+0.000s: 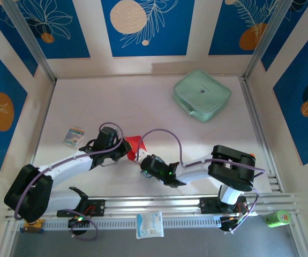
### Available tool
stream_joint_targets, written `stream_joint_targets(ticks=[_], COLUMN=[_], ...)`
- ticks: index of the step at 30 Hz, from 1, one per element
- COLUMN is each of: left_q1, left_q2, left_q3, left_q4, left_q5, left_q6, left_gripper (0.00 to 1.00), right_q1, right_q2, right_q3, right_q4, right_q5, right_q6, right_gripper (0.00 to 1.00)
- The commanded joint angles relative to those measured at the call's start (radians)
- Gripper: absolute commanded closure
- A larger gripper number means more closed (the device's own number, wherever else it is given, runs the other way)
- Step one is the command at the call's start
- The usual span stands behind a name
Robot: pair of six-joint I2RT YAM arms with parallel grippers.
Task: Fold a paper plane with a square sheet of paper (pick it up from the middle)
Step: Fourth fold the wing at the center of the table.
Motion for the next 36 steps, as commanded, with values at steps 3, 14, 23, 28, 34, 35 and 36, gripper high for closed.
stream_joint_targets(ticks=[3, 14, 23, 28, 34, 35, 36], left_q1=[-0.002, 0.041, 0.055, 0.059, 0.06, 0.06, 0.061], left_q2=[0.009, 0.062, 0.17, 0.184, 0.189, 0.193, 0.195], left_q3=[0.038, 0.09, 0.165, 0.17, 0.183, 0.185, 0.188], left_q4=[-0.044, -0.109, -0.149, -0.148, -0.17, -0.174, -0.178], left_q5=[-0.004, 0.024, 0.085, 0.098, 0.111, 0.114, 0.118], left_q6=[0.043, 0.09, 0.12, 0.113, 0.116, 0.118, 0.119], left_gripper=[0.78, 0.41, 0.49, 0.7, 0.86, 0.88, 0.89], right_q1=[-0.013, -0.025, -0.033, -0.043, -0.052, -0.055, -0.055], right_q2=[-0.032, -0.038, -0.054, -0.069, -0.061, -0.06, -0.06], right_q3=[0.002, -0.01, -0.021, -0.034, -0.03, -0.03, -0.031], right_q4=[-0.013, -0.02, -0.01, -0.004, -0.011, -0.013, -0.013], right_q5=[-0.033, -0.064, -0.08, -0.092, -0.082, -0.08, -0.081], right_q6=[0.044, 0.064, 0.078, 0.088, 0.089, 0.089, 0.088], right_gripper=[0.86, 0.88, 0.87, 0.84, 0.81, 0.81, 0.8])
